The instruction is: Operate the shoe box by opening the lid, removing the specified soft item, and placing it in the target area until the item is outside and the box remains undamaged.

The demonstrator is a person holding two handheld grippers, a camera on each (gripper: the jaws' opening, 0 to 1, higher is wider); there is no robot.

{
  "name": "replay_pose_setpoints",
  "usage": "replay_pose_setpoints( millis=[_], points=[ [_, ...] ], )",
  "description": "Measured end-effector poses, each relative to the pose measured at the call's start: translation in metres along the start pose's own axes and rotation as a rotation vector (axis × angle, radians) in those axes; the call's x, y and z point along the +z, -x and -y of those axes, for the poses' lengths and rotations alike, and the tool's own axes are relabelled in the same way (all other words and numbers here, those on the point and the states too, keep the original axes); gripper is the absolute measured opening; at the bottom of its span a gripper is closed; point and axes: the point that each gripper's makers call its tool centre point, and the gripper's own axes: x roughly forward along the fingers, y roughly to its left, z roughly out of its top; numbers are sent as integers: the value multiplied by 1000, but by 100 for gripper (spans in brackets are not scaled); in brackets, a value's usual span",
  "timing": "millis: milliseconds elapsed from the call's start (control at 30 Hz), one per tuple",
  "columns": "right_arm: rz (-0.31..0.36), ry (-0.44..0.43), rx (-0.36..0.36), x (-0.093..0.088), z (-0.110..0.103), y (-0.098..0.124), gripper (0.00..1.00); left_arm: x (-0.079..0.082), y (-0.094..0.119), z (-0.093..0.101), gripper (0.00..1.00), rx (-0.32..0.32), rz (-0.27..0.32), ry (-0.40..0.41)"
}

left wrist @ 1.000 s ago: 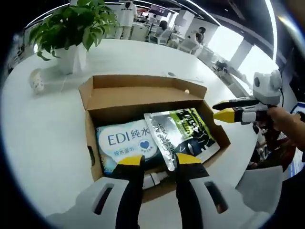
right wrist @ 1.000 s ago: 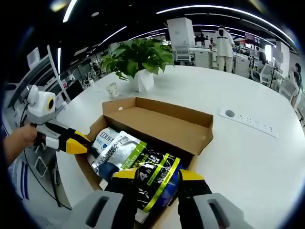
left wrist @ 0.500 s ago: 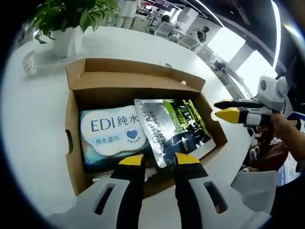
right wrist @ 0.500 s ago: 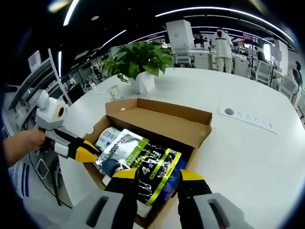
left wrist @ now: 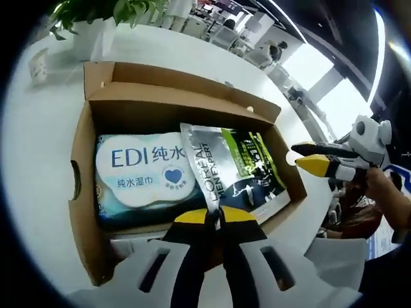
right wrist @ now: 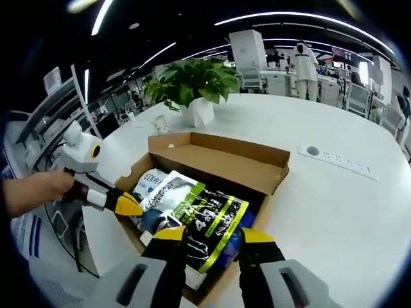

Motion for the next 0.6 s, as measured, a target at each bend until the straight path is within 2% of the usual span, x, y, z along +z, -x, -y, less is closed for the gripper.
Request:
replay_pose_setpoints(
  millis=[300,600],
  points=[
    [-11,11,4,-1,-6,-11,29,3,6,-1,1,2,17,-8],
    [-16,27,14,-1,-6,-28,29,3,19,-13,1,23,24,-27]
  ],
)
